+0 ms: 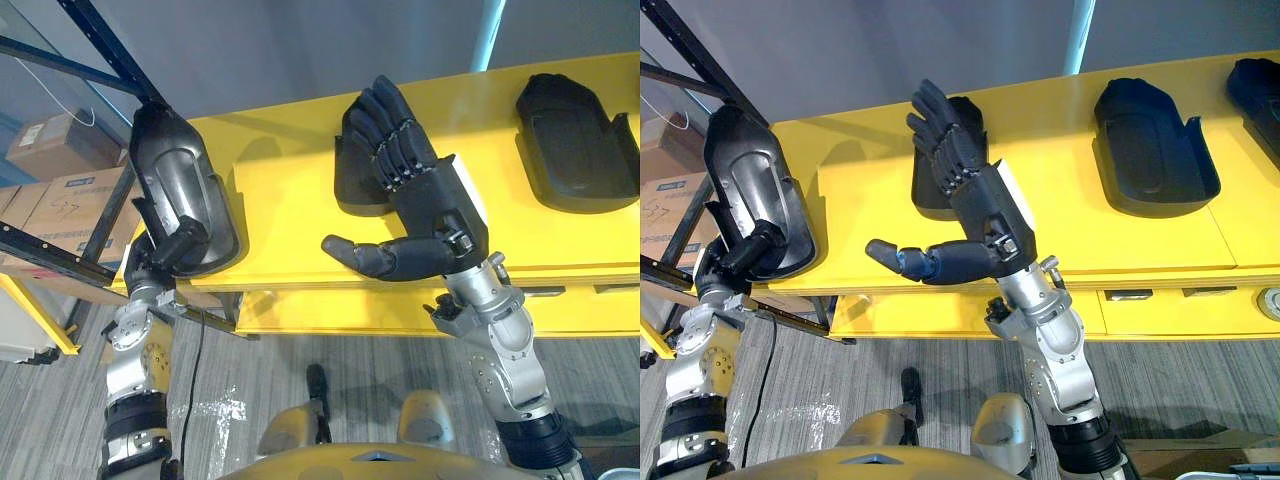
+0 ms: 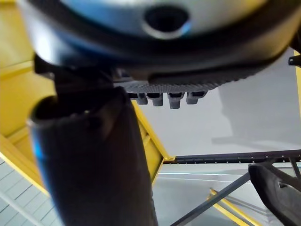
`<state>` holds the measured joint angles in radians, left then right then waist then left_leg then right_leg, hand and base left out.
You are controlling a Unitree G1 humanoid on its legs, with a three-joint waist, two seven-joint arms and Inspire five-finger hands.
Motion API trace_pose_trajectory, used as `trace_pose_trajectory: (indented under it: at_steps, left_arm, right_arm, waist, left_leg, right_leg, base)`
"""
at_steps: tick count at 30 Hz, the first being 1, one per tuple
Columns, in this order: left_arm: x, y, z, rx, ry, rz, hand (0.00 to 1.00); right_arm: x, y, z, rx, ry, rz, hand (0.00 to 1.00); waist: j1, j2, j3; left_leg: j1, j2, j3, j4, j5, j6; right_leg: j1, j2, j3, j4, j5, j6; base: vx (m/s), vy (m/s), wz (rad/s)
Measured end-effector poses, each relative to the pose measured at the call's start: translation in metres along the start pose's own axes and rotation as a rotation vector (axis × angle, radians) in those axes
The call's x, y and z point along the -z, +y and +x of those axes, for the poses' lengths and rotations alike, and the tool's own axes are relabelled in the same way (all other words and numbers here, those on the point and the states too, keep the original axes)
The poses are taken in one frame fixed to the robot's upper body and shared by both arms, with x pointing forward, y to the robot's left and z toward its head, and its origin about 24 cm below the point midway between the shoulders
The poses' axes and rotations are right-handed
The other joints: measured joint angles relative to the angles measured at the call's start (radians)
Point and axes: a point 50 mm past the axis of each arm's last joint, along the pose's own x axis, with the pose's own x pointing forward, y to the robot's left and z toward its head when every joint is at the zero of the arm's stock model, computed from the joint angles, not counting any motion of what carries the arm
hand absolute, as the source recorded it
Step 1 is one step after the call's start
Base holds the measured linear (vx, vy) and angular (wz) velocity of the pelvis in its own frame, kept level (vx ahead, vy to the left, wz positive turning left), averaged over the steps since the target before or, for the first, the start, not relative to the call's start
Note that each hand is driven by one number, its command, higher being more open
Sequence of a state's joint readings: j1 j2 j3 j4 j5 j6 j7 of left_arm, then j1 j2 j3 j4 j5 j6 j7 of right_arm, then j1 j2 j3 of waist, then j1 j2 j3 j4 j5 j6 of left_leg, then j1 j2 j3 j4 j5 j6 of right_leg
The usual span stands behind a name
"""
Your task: Walk over and take three plastic housings, then place them on the shelf
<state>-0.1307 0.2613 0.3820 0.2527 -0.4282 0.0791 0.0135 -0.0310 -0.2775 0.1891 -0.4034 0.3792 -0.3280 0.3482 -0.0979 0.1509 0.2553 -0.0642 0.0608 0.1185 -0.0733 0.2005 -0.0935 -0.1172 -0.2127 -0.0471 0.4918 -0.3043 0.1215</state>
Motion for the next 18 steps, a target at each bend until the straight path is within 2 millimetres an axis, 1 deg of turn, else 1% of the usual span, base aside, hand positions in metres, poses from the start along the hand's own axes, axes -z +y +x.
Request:
trace_pose_trajectory:
  at_steps: [2,3,4,6,7,8,9,12,14,18]
  left_arm:
    - [-0.008,0.0,0.007,0.006,-0.009,0.002,0.0]
    - [-0.011,-0.001,0.011,0.011,-0.014,-0.008,0.0]
    - [-0.014,-0.002,0.013,0.012,-0.021,-0.027,1.0]
    - [-0.018,-0.004,0.016,0.014,-0.032,-0.033,1.0]
    - [-0.025,-0.008,0.022,0.02,-0.051,-0.037,1.0]
    - [-0.027,-0.009,0.023,0.02,-0.057,-0.037,1.0]
    - [-0.031,-0.011,0.026,0.021,-0.065,-0.04,1.0]
    - [-0.04,-0.016,0.03,0.03,-0.094,-0.046,1.0]
    - [-0.05,-0.019,0.035,0.022,-0.114,-0.041,1.0]
    - [-0.063,-0.019,0.04,0.0,-0.136,-0.025,1.0]
  right_arm:
    - [-0.004,0.003,0.007,-0.027,-0.022,0.002,1.0]
    - [-0.008,0.005,0.011,-0.044,-0.042,0.001,1.0]
    - [-0.011,0.007,0.013,-0.057,-0.061,-0.001,1.0]
    - [-0.015,0.008,0.018,-0.073,-0.085,-0.005,1.0]
    - [-0.019,0.01,0.02,-0.085,-0.099,-0.005,1.0]
    - [-0.02,0.011,0.021,-0.088,-0.104,-0.004,1.0]
    - [-0.021,0.012,0.022,-0.095,-0.106,-0.001,1.0]
    - [-0.025,0.016,0.025,-0.112,-0.121,0.004,1.0]
    - [-0.026,0.016,0.028,-0.116,-0.128,0.018,1.0]
    - [-0.025,0.016,0.029,-0.1,-0.119,0.03,1.0]
  waist:
    - [-0.001,-0.006,0.015]
    - [-0.003,-0.007,0.025]
    - [-0.005,-0.009,0.027]
    - [-0.013,-0.011,0.034]
    - [-0.014,-0.012,0.052]
    - [-0.015,-0.013,0.056]
    - [-0.016,-0.015,0.059]
    - [-0.015,-0.015,0.069]
    - [-0.015,-0.025,0.081]
    - [-0.014,-0.041,0.092]
  left_leg:
    - [-0.001,-0.001,0.014,0.002,0.0,0.003]
    - [-0.003,-0.001,0.019,0.003,0.004,0.01]
    - [-0.015,-0.003,0.026,0.011,0.003,0.011]
    - [-0.033,-0.007,0.032,0.023,0.002,0.012]
    - [-0.034,-0.007,0.036,0.025,0.0,0.013]
    - [-0.035,-0.007,0.039,0.026,-0.006,0.021]
    - [-0.042,-0.007,0.042,0.032,-0.011,0.016]
    - [-0.067,-0.001,0.066,0.037,-0.011,0.018]
    - [-0.068,0.0,0.076,0.038,-0.006,0.024]
    - [-0.069,0.0,0.079,0.039,-0.004,0.02]
  right_leg:
    - [-0.007,-0.003,0.011,0.013,-0.002,0.001]
    - [-0.013,-0.006,0.017,0.017,-0.003,0.002]
    - [-0.027,-0.011,0.024,0.023,-0.004,0.004]
    - [-0.043,-0.015,0.028,0.029,-0.004,0.006]
    - [-0.044,-0.017,0.03,0.03,-0.003,0.008]
    - [-0.045,-0.017,0.03,0.03,-0.003,0.008]
    - [-0.05,-0.018,0.03,0.03,-0.002,0.008]
    - [-0.073,-0.018,0.031,0.031,0.001,0.013]
    - [-0.074,-0.02,0.032,0.029,0.002,0.014]
    - [-0.072,-0.021,0.033,0.022,0.003,0.017]
  base:
    - [0.02,-0.011,-0.1]
    - [0.01,-0.019,-0.1]
    - [0.01,-0.019,-0.07]
    - [0.0,-0.004,-0.02]
    - [0.0,0.0,0.0]
    - [0.0,0.0,0.0]
    - [0.0,0.0,0.0]
    - [0.0,-0.003,0.04]
    - [0.0,0.0,0.0]
    - [0.0,0.0,0.0]
